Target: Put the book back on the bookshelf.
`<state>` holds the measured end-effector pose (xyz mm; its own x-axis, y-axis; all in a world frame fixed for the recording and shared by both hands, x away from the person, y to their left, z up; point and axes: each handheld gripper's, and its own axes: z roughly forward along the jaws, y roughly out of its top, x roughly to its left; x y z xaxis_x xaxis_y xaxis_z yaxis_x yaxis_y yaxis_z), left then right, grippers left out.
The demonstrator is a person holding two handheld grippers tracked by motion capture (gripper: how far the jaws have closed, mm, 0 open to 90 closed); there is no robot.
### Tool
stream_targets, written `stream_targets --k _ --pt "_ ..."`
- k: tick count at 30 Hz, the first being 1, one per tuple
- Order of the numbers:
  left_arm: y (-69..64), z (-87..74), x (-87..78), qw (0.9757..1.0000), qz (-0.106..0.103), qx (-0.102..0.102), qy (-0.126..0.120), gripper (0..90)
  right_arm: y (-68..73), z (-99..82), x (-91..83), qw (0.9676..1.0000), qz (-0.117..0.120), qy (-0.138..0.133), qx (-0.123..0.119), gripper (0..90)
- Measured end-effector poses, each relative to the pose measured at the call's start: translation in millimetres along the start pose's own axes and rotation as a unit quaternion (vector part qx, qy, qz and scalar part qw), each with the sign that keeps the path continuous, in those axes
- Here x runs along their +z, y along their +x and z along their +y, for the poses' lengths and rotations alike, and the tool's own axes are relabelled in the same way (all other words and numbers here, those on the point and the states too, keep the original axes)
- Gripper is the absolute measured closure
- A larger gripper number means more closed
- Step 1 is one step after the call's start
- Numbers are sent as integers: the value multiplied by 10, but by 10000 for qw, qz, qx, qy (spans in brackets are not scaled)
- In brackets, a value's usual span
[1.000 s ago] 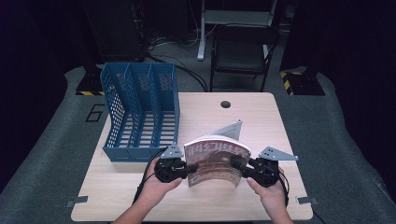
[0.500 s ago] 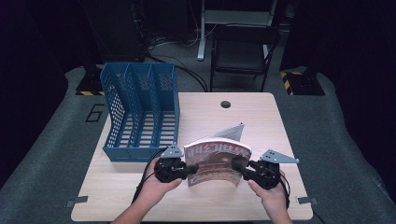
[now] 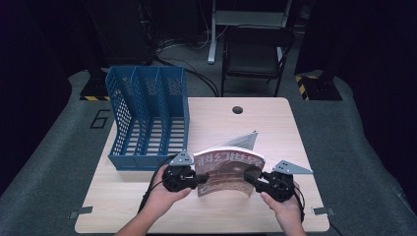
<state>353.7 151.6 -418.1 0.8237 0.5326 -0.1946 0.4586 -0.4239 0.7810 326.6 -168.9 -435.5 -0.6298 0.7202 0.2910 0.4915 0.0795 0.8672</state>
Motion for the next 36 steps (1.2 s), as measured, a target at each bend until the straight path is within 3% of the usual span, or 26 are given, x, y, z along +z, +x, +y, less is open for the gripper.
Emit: stream_targets --k 5,11,16,23,28,36 --pt "-15 36 -32 9999 -71 80 67 749 -5 -15 7 10000 -30 17 -29 619" --pt "-41 107 -81 9999 -3 144 -82 731 -18 -40 26 9999 -81 85 -44 609" --pt "-62 190 -137 9998 -100 91 -155 702 -29 -55 35 9998 -91 137 -61 603" --pt "-58 286 -164 9996 -259 110 11 675 -49 -76 47 9998 -116 182 -33 601" --pt "-59 347 -193 9998 -170 47 -70 644 -53 -82 52 9997 -108 209 -35 601" --pt "-79 482 -244 9996 -128 212 -101 644 -77 -104 71 9995 -145 280 -47 599"
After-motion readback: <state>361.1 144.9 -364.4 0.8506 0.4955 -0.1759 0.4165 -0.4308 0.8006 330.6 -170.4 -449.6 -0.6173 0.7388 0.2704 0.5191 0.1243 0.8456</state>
